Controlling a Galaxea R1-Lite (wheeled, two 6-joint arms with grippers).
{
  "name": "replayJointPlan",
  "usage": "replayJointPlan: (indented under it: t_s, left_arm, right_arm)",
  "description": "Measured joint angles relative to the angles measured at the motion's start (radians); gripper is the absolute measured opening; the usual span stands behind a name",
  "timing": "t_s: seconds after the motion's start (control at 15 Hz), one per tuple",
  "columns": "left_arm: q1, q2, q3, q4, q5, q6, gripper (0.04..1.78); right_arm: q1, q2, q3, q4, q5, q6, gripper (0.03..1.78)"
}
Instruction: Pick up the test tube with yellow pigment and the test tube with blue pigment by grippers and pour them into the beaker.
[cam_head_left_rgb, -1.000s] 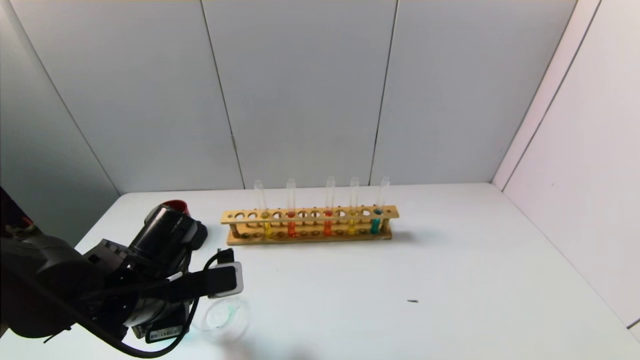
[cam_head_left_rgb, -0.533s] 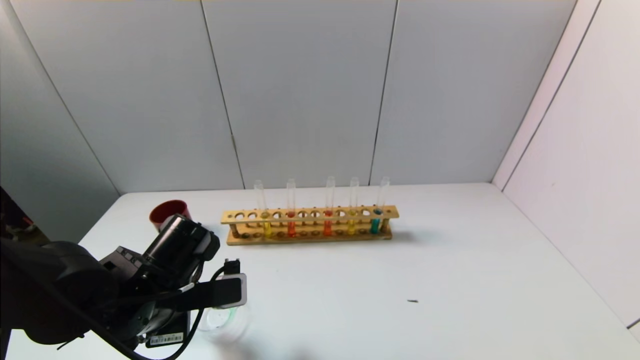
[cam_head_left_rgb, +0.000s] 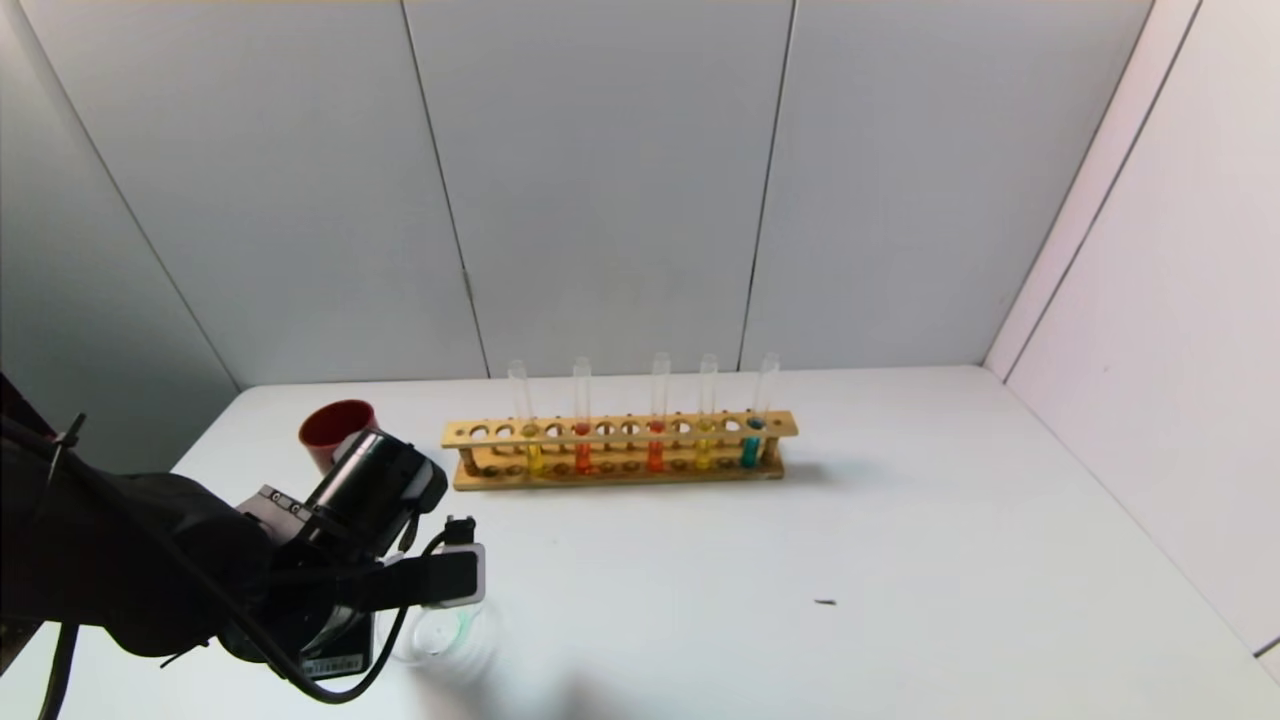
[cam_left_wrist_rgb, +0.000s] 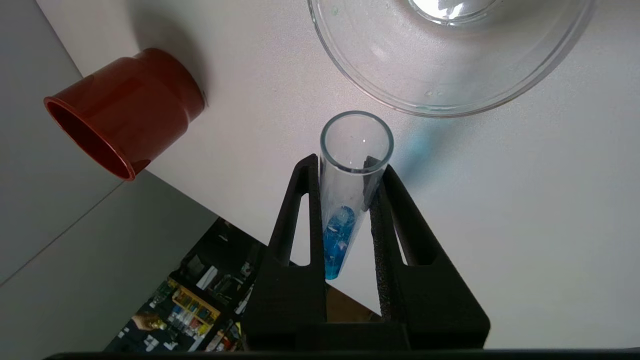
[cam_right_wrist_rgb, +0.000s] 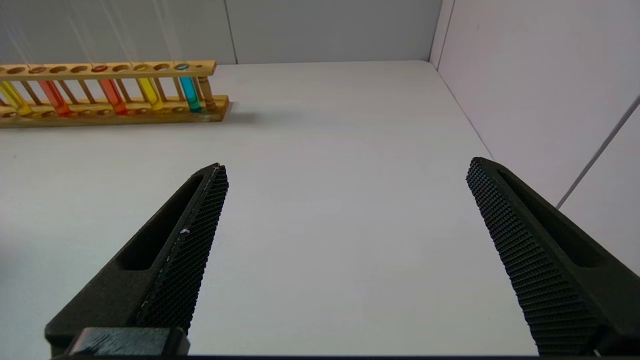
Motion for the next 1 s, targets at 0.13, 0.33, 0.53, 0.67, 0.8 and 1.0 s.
replayJointPlan:
  t_s: [0.13,0.33,0.53,0.67,0.8,1.0]
  left_arm:
    - [0.007,0.020,-0.003,0.000,0.004,0.001,0.33]
    - [0.004,0.049,-0.004,0.000,0.027,0.007,0.33]
    - [-0.001,0.069,-0.005,0.000,0.031,0.011,0.33]
    - [-0.002,0.078,-0.009,0.000,0.054,0.021,0.33]
    - [-0.013,0.084,-0.023,0.000,0.061,0.026,0.33]
    - [-0.026,0.089,-0.031,0.000,0.094,0.038,0.33]
  right_arm:
    - [0.000,0.000,0.000,0.000,0.000,0.000,1.74]
    - [0.000,0.000,0.000,0.000,0.000,0.000,1.74]
    - [0.000,0.000,0.000,0.000,0.000,0.000,1.74]
    - [0.000,0.000,0.000,0.000,0.000,0.000,1.74]
    - [0.000,0.000,0.000,0.000,0.000,0.000,1.74]
    - [0.000,0.000,0.000,0.000,0.000,0.000,1.74]
